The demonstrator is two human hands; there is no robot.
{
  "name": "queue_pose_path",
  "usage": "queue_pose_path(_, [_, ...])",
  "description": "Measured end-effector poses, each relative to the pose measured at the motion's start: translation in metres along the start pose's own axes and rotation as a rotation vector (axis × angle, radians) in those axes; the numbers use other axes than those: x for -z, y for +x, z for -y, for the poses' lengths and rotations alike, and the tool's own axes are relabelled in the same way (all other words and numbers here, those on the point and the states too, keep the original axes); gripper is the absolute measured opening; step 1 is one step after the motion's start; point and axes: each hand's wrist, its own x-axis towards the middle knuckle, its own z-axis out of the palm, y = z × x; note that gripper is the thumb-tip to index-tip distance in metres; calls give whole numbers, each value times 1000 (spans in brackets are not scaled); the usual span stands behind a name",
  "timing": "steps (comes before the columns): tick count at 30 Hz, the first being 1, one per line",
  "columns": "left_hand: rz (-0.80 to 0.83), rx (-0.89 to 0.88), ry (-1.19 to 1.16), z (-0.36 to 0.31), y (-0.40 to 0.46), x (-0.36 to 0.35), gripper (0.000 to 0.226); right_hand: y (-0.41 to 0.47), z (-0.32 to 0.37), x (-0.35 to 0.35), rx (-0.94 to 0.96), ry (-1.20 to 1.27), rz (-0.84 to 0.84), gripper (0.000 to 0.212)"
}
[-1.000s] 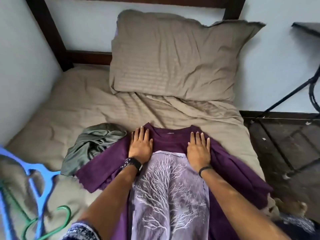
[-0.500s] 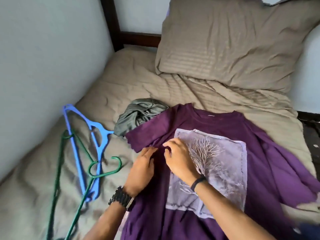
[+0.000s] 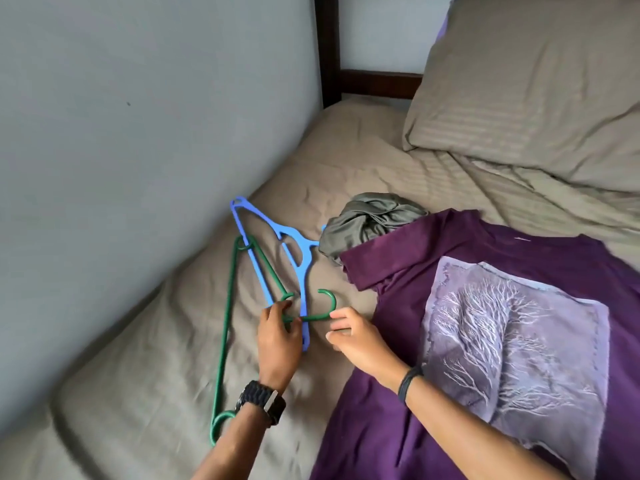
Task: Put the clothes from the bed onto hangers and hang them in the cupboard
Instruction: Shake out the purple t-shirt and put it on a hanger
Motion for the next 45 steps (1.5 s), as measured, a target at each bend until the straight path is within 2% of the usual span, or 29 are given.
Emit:
queue_pose_path(3, [-84,157,-289,-7,0,-2,37,-2,1,1,-49,325,30,38])
queue_pose_path(6, [-102,190,-383,-13,-3,-7,39,-1,1,0,-85,460,4,35])
queue_pose_path(10, [-61,175,-378,-8,-4,-4,34,4,2,0,-132,435,-47,32])
queue_pose_path(14, [-101,192,-367,-6,-1,6,31,3,5,1,-106,361,11,29])
queue_pose_path(18, [-107,135,-495,-20,-1,8,38,-2,10,1,23,207,-10,27])
queue_pose_path(21, [-100,38,-582,-45,-1,3,30,-8,28,10,178,338,-42,18])
queue_pose_path(23, [-56,-12,-649,-69,-4,-9,28,-12,42,26,253,429,-91,16])
queue_pose_path(28, [93,-101,-792,-131,-11,-48,31,-23,44,85,373,460,-350,16])
queue_pose_path(32, [266,-248,-662,-162,-14,-82,30,-39,25,145,341,461,-558,21])
queue_pose_path(34, [169,-341,-519,-168,-14,-95,32,-46,13,172,292,450,-645,21])
queue_pose_path(36, [55,-317,-425,-169,-7,-112,36,-54,3,196,237,498,-681,20])
queue_pose_path(38, [156,-121,-536,-175,0,-127,39,-61,-10,218,203,545,-693,19])
queue_pose_path(40, [374,52,-689,-188,3,-140,38,-66,-19,234,166,547,-704,19])
queue_pose_path(41, [464,94,-748,-194,4,-144,34,-68,-22,241,154,552,-707,19])
queue_pose_path(45, [707,128,-727,-220,2,-161,19,-75,-29,272,149,601,-788,21])
